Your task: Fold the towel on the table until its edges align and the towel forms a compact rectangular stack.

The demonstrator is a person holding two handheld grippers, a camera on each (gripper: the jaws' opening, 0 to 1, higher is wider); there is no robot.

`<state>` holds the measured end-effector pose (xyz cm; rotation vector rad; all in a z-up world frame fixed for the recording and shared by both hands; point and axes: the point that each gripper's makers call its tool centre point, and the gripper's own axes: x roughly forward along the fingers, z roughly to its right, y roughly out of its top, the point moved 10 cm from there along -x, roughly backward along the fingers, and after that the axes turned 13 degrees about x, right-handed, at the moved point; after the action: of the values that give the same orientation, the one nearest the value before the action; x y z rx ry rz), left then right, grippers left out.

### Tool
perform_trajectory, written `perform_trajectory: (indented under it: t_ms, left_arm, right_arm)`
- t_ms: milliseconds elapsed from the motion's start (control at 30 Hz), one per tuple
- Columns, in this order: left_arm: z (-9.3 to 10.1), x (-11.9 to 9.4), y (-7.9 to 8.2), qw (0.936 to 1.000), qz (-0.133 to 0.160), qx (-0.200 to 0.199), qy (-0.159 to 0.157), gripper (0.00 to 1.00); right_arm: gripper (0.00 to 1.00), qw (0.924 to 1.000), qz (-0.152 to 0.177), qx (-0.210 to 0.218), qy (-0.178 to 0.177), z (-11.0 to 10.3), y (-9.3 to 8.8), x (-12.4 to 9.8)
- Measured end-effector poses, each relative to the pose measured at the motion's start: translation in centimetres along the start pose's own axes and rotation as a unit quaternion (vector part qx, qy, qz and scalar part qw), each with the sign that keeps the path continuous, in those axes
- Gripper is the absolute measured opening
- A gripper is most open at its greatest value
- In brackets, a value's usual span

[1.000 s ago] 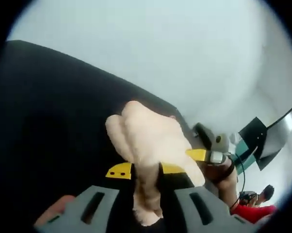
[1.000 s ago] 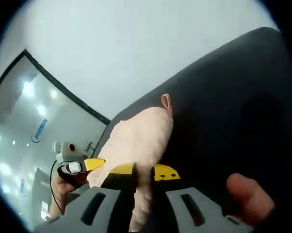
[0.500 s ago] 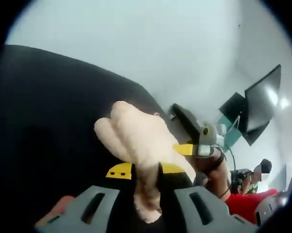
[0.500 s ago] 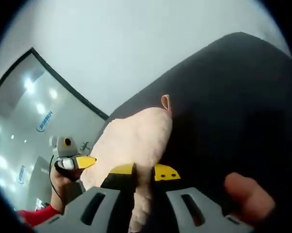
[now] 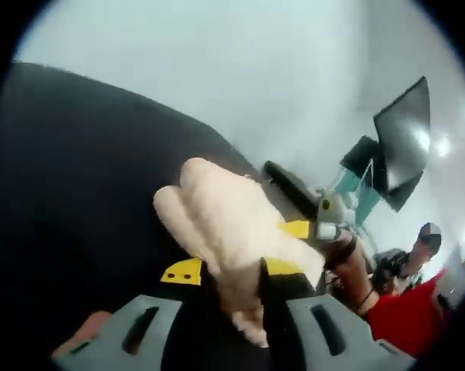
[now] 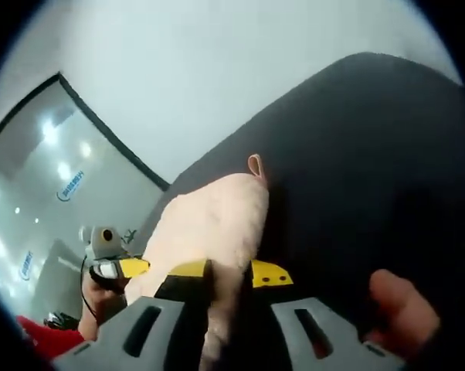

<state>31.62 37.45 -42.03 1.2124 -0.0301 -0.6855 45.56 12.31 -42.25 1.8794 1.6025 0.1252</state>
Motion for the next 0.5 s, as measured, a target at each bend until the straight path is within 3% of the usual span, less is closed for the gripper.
perform_trajectory:
  t_ms: [33,100,167,200,300,433,500]
  left_arm:
    - [-0.2,0.0,0.1,0.9998,0.019,-0.005,-0.006,0.33]
    - [-0.5,0.0,-0.3,0.9998,0.018,0.002,0.006,0.41]
    - [-0.9,-0.1,-0.3,0.9971,0.026,0.051,0.049,0.43]
    - [-0.4,0.0,-0.3,0.996,0.022,0.073,0.047,0.45]
    - [-0.1,-0.3,0.3,0.9887,0.039,0.132,0.06,0.51]
    - [-0.2,-1.9,0.8,0.9761,0.067,0.2,0.051,0.49]
    - [-0.5,-3.1,0.8,0.9652,0.07,0.245,0.059,0.48]
  right_arm:
    - [0.21,0.9993,0.014,-0.035,-0.002,0.1,0.2,-0.1]
    - [0.29,0.9961,0.032,-0.081,-0.005,0.1,0.4,-0.6]
    - [0.29,0.9923,0.053,-0.111,0.018,0.1,0.6,-1.0]
    - [0.28,0.9909,0.059,-0.12,0.018,0.2,0.7,-1.3]
    - [0.27,0.9855,0.062,-0.156,0.025,0.5,0.8,-1.9]
    - [0.27,0.9754,0.073,-0.204,0.042,0.5,0.9,-3.1]
    - [0.27,0.9643,0.087,-0.248,0.033,0.8,1.2,-3.8]
